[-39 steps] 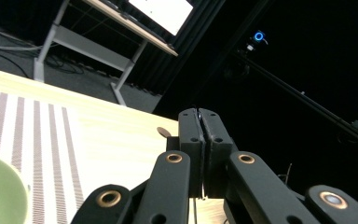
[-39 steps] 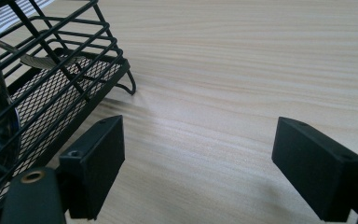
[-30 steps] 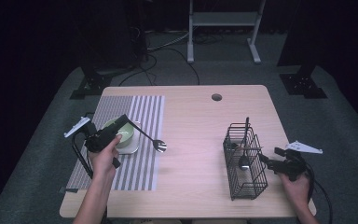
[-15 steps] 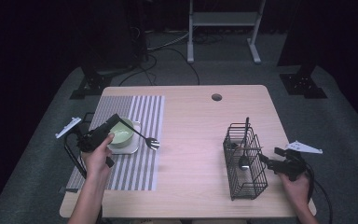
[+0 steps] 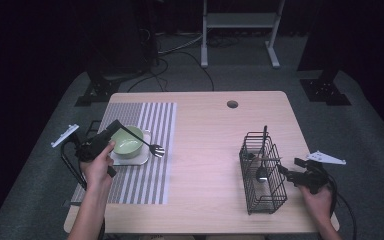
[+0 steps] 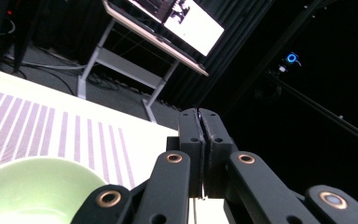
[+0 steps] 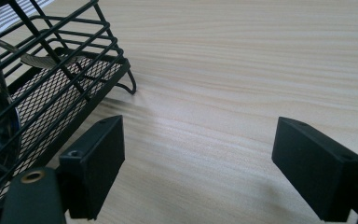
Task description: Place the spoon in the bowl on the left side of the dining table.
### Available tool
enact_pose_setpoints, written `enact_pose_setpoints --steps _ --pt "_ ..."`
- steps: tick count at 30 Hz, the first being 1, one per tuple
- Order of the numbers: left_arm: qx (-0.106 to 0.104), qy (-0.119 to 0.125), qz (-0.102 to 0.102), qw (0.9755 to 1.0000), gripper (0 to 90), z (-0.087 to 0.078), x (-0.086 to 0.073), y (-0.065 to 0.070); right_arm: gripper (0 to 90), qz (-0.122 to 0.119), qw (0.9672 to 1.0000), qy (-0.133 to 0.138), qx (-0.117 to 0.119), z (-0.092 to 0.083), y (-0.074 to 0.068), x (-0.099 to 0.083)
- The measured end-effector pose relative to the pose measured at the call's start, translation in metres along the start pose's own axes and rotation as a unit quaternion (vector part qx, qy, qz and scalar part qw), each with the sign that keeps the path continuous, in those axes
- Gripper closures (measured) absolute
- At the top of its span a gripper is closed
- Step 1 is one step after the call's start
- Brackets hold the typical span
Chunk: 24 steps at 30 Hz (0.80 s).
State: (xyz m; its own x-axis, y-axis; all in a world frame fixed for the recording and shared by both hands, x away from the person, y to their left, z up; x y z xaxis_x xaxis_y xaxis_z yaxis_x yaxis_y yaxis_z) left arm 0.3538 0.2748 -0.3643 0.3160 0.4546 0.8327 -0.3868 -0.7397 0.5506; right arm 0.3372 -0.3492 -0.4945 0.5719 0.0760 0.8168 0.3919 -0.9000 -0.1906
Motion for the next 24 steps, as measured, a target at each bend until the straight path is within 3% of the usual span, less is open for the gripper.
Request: enact_pose_setpoints --steps 24 --pt "0.039 0.023 -0.007 0.999 89.1 -0.016 0.015 -0.023 16.0 0.0 1.0 0.0 -0.001 0.0 0.0 0.0"
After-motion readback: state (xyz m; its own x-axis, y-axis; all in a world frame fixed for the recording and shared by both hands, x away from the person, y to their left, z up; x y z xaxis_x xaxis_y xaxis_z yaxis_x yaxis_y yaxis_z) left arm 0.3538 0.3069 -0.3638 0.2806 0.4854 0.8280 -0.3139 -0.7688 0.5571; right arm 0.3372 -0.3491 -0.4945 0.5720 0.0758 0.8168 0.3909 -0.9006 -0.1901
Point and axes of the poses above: each handheld gripper's, and its own axes: z roughly forward along the jaws, x roughly out of its top, y roughly to its right, the point moved 2 cm from there along z, roughly forward along the jaws, and after that the axes turned 1 degree about -y, right-handed, at the moved point
